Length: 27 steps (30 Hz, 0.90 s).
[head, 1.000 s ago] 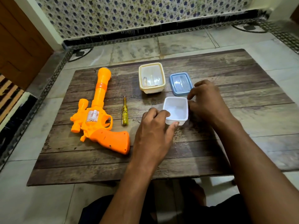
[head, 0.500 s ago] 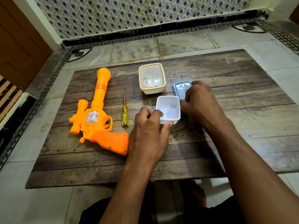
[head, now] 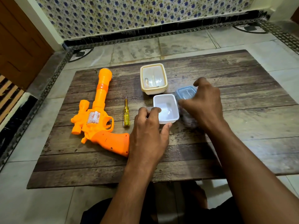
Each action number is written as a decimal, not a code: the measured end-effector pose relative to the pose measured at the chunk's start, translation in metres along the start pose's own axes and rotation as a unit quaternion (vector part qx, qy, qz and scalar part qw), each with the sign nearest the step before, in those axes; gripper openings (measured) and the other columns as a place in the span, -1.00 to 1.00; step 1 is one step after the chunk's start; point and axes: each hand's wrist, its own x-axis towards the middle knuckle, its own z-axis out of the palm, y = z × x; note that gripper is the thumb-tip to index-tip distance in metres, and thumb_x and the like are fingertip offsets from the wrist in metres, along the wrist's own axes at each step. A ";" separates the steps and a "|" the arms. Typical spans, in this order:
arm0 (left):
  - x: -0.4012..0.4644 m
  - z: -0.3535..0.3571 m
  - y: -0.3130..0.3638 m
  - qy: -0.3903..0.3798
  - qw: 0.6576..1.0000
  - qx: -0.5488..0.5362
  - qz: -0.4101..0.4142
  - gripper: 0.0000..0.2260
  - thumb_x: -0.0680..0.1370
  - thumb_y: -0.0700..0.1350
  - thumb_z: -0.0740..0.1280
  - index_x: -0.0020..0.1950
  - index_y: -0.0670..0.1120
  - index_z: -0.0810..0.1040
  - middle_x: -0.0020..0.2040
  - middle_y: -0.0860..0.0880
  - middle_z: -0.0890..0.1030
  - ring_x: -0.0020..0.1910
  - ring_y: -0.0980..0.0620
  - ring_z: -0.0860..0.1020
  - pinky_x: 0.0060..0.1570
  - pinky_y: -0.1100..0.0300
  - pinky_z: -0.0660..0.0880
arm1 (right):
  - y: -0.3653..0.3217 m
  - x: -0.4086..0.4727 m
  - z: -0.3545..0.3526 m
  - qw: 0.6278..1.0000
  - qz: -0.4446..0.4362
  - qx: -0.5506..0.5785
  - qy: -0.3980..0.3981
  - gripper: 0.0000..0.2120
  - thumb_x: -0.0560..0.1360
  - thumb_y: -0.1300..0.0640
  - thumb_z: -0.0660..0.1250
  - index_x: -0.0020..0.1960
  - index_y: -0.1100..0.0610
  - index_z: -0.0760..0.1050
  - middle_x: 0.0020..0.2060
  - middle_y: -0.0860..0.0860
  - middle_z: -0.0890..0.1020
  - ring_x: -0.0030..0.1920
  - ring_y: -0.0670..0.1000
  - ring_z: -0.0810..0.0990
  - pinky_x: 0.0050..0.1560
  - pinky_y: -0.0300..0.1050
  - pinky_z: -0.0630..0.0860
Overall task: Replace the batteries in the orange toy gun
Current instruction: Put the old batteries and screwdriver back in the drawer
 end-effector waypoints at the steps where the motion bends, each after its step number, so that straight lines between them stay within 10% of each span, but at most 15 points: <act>1: 0.000 0.000 0.000 0.000 1.000 -0.008 -0.002 -0.55 0.57 0.07 0.43 0.42 0.00 0.48 0.21 -0.02 0.43 0.18 -0.01 0.51 0.06 0.16 0.51 | -0.001 0.000 -0.003 0.999 0.017 0.027 0.013 -0.43 0.27 -0.03 0.53 0.19 0.18 0.49 -0.04 0.16 0.65 0.03 0.23 0.61 -0.11 0.02 0.59; 16: 0.009 0.010 -0.003 0.043 0.983 -0.167 -0.070 -0.78 0.64 -0.14 0.33 0.29 -0.07 0.54 0.17 0.01 0.63 0.07 -0.01 0.63 0.11 -0.05 0.58 | -0.017 -0.020 0.001 0.994 -0.022 0.099 -0.042 -0.62 0.41 -0.02 0.53 0.11 0.20 0.68 0.00 0.11 0.71 -0.04 -0.03 0.57 -0.11 -0.22 0.34; 27: 0.013 0.012 -0.003 0.042 0.970 -0.210 -0.114 -0.81 0.63 -0.07 0.37 0.22 -0.07 0.63 0.05 0.00 0.68 -0.07 0.08 0.67 -0.02 -0.01 0.66 | -0.015 -0.016 0.017 0.996 -0.030 0.088 -0.005 -0.74 0.46 0.08 0.45 0.10 0.18 0.66 -0.09 0.13 0.72 -0.03 0.13 0.67 -0.07 -0.11 0.55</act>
